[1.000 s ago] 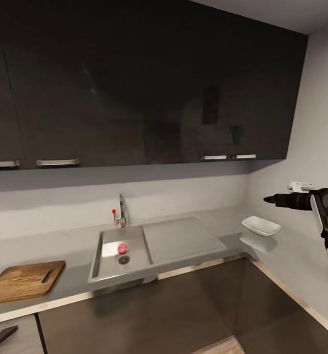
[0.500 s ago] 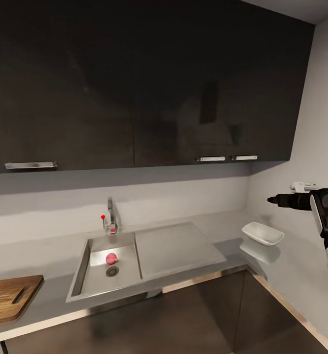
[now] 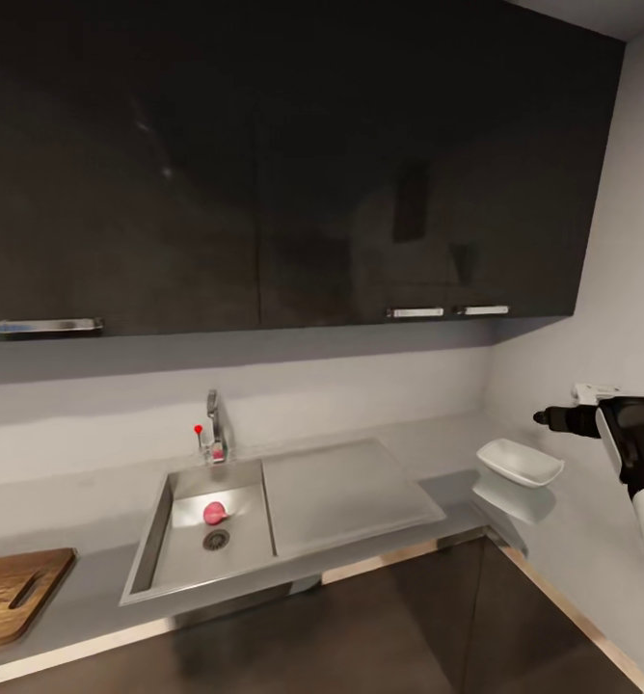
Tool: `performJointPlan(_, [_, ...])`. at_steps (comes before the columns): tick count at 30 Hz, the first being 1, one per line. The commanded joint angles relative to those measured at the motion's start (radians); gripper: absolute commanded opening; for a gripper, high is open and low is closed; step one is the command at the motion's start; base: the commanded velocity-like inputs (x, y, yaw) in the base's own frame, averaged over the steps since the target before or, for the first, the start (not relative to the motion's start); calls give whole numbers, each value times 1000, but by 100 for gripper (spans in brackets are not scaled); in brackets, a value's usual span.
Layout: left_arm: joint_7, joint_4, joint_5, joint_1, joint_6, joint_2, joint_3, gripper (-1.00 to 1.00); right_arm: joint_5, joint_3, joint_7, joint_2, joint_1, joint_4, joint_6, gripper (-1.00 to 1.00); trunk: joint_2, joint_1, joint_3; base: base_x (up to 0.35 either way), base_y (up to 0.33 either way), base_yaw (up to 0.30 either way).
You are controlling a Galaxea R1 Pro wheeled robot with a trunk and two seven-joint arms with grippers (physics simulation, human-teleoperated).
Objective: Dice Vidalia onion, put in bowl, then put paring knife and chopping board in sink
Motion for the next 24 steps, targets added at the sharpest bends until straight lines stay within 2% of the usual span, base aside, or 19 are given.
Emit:
performJointPlan(1, [-4, -1, 2, 1, -1, -1, 4, 100, 9, -3, -1, 0, 0, 21, -16, 100, -1, 1, 0, 266, 0, 0])
performJointPlan(3, [-4, -1, 2, 1, -1, -1, 4, 100, 8, -4, -23, 0, 0, 82, -78, 100, -1, 1, 0, 282, 0, 0])
performJointPlan(6, [-4, -1, 2, 1, -1, -1, 4, 100, 7, -5, -33, -1, 0, 118, -119, 100, -1, 1, 0, 294, 0, 0])
performJointPlan(15, [-4, -1, 3, 1, -1, -1, 4, 100, 3, -4, -31, 1, 0, 132, -135, 100, -1, 1, 0, 242, 0, 0])
performJointPlan(24, [-4, -1, 3, 1, -1, -1, 4, 100, 4, -5, -24, -2, 0, 132, -139, 100, -1, 1, 0, 30, 0, 0])
